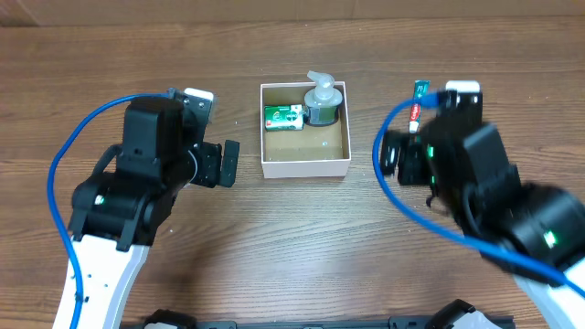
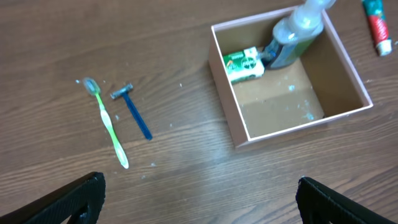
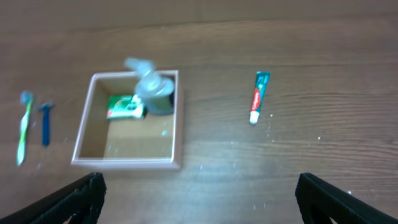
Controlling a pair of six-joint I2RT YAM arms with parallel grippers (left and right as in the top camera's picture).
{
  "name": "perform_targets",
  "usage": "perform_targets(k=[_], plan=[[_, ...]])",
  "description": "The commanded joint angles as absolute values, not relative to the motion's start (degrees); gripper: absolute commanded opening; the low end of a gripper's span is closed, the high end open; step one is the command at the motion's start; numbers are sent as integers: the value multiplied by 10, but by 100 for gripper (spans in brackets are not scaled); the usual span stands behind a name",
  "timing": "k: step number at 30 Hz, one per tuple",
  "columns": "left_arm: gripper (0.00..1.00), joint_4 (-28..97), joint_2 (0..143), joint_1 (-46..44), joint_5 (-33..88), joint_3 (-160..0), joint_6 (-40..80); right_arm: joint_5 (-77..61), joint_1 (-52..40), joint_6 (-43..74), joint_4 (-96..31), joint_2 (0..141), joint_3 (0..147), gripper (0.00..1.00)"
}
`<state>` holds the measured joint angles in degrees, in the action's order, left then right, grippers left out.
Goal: Pack container
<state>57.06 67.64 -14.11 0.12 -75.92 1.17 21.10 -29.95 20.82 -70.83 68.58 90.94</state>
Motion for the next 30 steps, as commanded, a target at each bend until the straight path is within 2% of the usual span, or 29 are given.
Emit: perform_targets(k=[1,6,11,23,30], plan=[[100,564,699,-138,-4,-767,13,124,-187,146,-676,714,912,100],[100,566,700,-138,-4,-767,13,60,-56,101,-643,778,912,98],[100,569,691,-138,-3,-767,14,58,2,100,-611,865,912,95],[100,564,578,-138,-8,-767,13,32,11,93,-543,1056,912,86],[100,561,485,-138,-67,-767,13,22,9,105,-520,1131,912,80]])
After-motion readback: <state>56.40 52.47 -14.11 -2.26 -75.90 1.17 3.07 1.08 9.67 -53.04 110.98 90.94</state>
